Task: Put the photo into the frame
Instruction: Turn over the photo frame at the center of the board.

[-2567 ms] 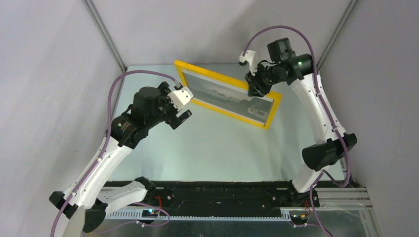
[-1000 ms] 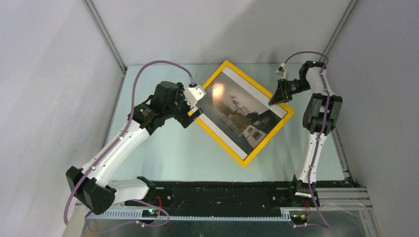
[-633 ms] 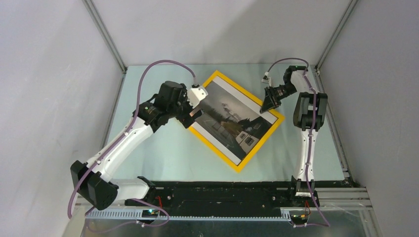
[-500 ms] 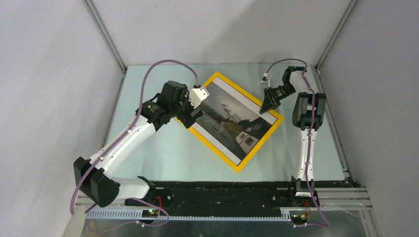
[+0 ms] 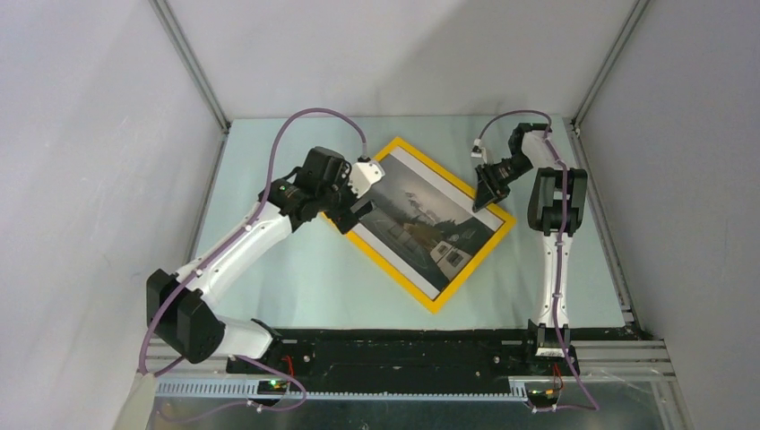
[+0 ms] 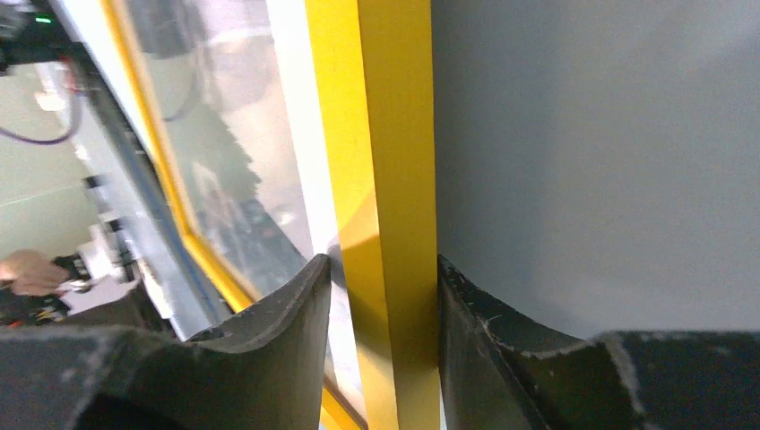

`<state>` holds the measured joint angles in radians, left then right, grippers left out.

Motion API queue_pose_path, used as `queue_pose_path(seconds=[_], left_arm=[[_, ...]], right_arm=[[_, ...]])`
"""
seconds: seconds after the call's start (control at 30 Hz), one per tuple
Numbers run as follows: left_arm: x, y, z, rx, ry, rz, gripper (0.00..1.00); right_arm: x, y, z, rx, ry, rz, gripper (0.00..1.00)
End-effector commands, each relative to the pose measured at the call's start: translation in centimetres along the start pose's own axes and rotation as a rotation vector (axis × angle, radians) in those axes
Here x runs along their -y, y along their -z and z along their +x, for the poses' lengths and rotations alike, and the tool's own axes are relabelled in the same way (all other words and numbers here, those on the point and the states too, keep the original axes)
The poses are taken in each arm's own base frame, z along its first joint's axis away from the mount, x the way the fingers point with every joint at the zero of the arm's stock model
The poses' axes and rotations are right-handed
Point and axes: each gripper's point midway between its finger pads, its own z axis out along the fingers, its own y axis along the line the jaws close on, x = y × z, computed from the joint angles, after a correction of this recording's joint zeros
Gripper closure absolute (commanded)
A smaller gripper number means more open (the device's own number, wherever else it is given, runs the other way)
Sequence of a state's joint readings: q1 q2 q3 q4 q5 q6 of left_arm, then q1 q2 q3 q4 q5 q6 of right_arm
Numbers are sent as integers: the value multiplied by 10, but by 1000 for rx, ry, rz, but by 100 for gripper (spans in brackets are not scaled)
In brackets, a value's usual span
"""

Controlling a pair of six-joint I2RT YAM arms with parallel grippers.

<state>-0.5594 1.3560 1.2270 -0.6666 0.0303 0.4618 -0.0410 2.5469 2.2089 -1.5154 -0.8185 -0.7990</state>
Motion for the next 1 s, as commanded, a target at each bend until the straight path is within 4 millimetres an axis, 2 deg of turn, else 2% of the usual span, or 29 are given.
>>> queue_pose_path(seconds=[0.0,0.03,0.1,0.47,0.57,0.77,0.97], left_arm=[[-11,4,-19,51,-1,-24,0],[-11,4,-19,51,0,-25,0],[-11,4,-18,48,0,-24,0],[-11,3,-17,40,12,-30,0],[-12,3,-16,38,15,-37,0],[-13,6,-15,38,31,-50,0],[-18,9,-10,28,43,-88,0]], right_arm=[[52,19,2,-70,84,243,50],[53,21,2,-63,81,245,44],[54,24,2,-52,75,252,39],[54,54,-3,-6,62,341,24],[46,67,-3,19,57,359,3],[24,84,13,58,68,425,0],[-2,87,48,56,70,503,1]])
